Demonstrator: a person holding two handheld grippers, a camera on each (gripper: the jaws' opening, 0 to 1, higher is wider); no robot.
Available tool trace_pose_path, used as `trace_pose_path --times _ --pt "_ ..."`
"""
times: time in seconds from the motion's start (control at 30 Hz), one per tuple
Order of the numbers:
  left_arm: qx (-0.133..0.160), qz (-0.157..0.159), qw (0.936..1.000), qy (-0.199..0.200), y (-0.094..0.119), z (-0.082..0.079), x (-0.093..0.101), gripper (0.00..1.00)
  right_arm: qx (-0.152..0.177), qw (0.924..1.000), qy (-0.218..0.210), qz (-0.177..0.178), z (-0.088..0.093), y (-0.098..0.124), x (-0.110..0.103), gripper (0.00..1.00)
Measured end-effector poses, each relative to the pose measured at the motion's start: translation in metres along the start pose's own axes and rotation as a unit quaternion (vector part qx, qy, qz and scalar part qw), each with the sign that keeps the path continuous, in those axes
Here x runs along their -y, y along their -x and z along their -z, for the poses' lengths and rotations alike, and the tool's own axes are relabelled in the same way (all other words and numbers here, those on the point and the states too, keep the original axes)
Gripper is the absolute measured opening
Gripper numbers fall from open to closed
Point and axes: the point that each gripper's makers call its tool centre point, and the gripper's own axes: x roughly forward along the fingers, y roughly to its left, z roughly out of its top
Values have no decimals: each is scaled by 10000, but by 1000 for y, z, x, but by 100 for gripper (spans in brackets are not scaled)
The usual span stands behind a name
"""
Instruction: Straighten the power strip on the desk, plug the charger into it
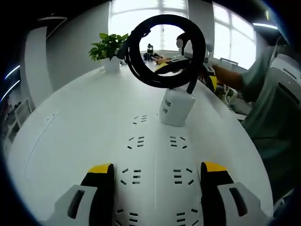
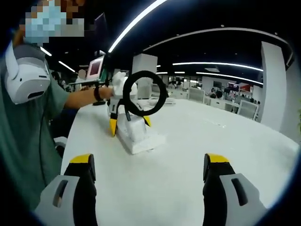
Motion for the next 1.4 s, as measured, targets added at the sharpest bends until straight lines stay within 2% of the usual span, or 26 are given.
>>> trace_pose_path --times 0.2,0.53,0.63,0.77,0.97,1.2,1.3,1.4 --pt "121 -64 9999 -4 -1 -1 -1 77 -27 10000 -6 27 1 0 1 95" --pt "5 1 10000 -39 -1 0 -2 78 -68 10000 -40 41 5 0 1 94" --pt "235 106 9996 -141 -4 -2 2 80 -57 10000 -38 50 4 0 0 95" --pt "343 71 9994 -78 -2 -3 -2 80 -32 9999 -59 93 3 0 2 94" --pt "121 76 9998 -134 -3 -2 -3 79 -52 9999 -88 85 6 -2 1 95" --pt "213 144 9995 -161 -3 -2 -2 79 -59 9999 -120 106 8 -2 1 95" --pt "505 146 9974 -491 0 -9 0 77 -20 9999 -126 109 6 -1 1 95" --pt "498 112 9970 -585 4 -10 2 72 -3 9999 -130 107 4 -1 1 95"
